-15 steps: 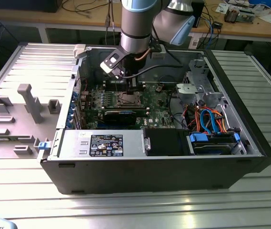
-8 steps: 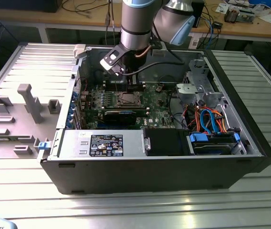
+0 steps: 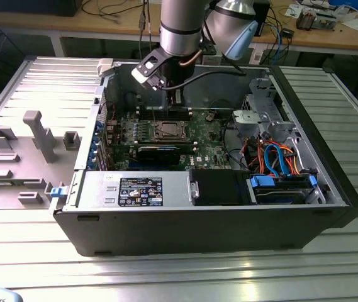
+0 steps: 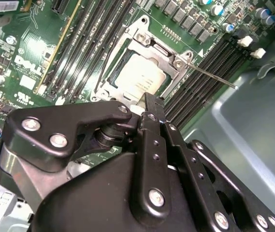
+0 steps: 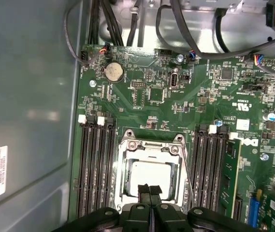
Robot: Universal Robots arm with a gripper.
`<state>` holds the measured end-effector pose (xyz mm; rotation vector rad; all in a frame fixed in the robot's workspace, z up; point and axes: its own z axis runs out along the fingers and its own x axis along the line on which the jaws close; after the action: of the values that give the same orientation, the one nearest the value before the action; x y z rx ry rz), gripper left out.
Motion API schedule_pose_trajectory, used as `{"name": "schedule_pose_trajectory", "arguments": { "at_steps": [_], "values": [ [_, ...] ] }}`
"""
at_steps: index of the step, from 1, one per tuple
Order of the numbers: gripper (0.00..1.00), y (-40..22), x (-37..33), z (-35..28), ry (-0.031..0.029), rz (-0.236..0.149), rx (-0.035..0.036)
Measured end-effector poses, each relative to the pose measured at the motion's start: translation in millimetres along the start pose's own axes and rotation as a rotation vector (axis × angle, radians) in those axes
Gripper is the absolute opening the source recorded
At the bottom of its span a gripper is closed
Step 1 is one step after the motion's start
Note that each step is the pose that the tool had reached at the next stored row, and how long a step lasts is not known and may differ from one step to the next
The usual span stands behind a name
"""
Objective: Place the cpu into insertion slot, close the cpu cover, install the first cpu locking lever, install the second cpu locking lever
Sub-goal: 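Install the first cpu locking lever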
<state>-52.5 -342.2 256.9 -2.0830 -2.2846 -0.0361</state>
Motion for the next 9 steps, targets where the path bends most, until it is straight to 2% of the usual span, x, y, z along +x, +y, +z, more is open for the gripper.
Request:
{"name": "schedule_pose_trajectory", "arguments": {
  "at_steps": [3, 9],
  "values": [
    [0.11, -0.1, 0.3, -5.3, 0.0001, 0.0, -0.0001],
    [0.11, -0.1, 0.3, -5.4, 0.0, 0.0, -0.0001]
  ]
}}
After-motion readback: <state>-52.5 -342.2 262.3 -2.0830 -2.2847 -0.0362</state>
